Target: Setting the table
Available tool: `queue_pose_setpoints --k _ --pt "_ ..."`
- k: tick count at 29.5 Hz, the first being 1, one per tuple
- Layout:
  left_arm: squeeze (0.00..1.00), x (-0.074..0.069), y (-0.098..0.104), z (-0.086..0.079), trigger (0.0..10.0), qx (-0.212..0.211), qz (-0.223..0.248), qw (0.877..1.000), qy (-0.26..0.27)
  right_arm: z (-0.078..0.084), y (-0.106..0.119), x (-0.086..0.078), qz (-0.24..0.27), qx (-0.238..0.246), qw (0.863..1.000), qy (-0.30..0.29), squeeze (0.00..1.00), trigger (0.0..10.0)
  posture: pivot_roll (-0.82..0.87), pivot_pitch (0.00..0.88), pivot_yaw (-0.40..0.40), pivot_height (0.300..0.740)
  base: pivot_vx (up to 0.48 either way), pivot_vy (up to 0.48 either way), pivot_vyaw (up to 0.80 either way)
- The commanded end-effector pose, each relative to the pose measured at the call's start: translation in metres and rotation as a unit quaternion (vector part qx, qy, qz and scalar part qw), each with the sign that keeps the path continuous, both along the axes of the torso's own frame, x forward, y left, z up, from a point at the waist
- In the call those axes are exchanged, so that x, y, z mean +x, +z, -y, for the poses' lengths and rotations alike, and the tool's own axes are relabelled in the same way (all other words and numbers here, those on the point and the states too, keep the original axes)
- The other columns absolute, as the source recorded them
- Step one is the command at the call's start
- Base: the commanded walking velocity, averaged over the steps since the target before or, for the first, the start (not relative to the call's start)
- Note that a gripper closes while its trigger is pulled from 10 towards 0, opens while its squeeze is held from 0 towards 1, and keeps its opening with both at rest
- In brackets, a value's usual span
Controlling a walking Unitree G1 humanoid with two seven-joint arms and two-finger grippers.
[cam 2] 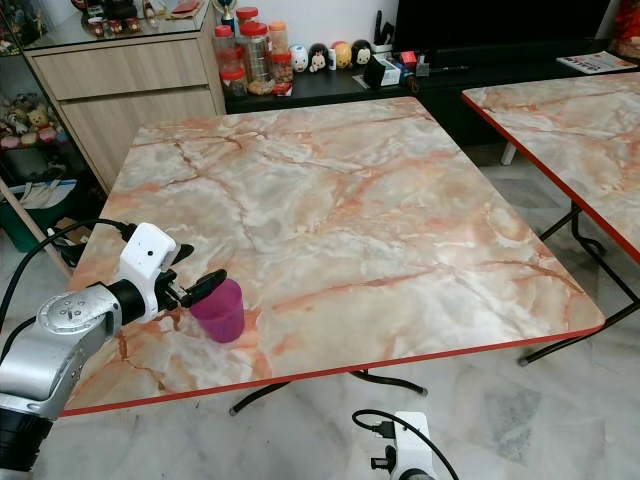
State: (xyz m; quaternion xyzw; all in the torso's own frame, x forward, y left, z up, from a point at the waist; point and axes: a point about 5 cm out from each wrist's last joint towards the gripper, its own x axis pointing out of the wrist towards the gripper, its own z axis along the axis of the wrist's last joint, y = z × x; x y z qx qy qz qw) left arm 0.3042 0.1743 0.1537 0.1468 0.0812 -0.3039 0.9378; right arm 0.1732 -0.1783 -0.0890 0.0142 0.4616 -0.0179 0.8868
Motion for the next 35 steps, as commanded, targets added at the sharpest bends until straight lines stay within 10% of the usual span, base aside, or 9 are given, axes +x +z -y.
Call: queue_pose_setpoints --k 1,30,31,32,33,35 --pt "0.00 0.000 -0.003 -0.002 10.0 0.019 -0.018 1.000 -0.014 -0.001 0.001 0.002 0.000 0.004 1.000 -0.001 0.00 10.0 0.03 0.000 0.046 0.740 0.000 0.000 0.00" --pt "0.00 0.011 -0.015 0.009 10.0 0.056 -0.045 0.997 -0.030 0.000 0.000 0.001 -0.001 0.003 1.000 -0.009 0.00 10.0 0.01 0.000 0.055 0.740 0.000 0.000 0.00" --pt "0.00 0.011 -0.015 0.008 3.7 0.057 -0.046 0.997 -0.030 0.000 0.000 0.001 -0.001 0.003 1.000 -0.009 0.00 10.0 0.01 0.000 0.054 0.740 0.000 0.000 0.00" --pt "0.00 0.011 -0.016 0.007 3.7 0.057 -0.046 0.997 -0.030 0.000 0.000 0.001 -0.002 0.003 1.000 -0.008 0.00 10.0 0.01 0.000 0.054 0.740 0.000 0.000 0.00" --pt "0.00 0.011 -0.016 0.007 0.0 0.057 -0.047 0.997 -0.030 0.000 0.000 0.001 -0.002 0.004 1.000 -0.008 0.00 10.0 0.01 0.000 0.053 0.740 0.000 0.000 0.00" --pt "0.00 0.010 -0.017 0.007 0.0 0.058 -0.049 0.997 -0.031 0.000 0.000 0.001 -0.001 0.003 1.000 -0.008 0.00 10.0 0.01 0.000 0.053 0.740 0.000 0.000 0.00"
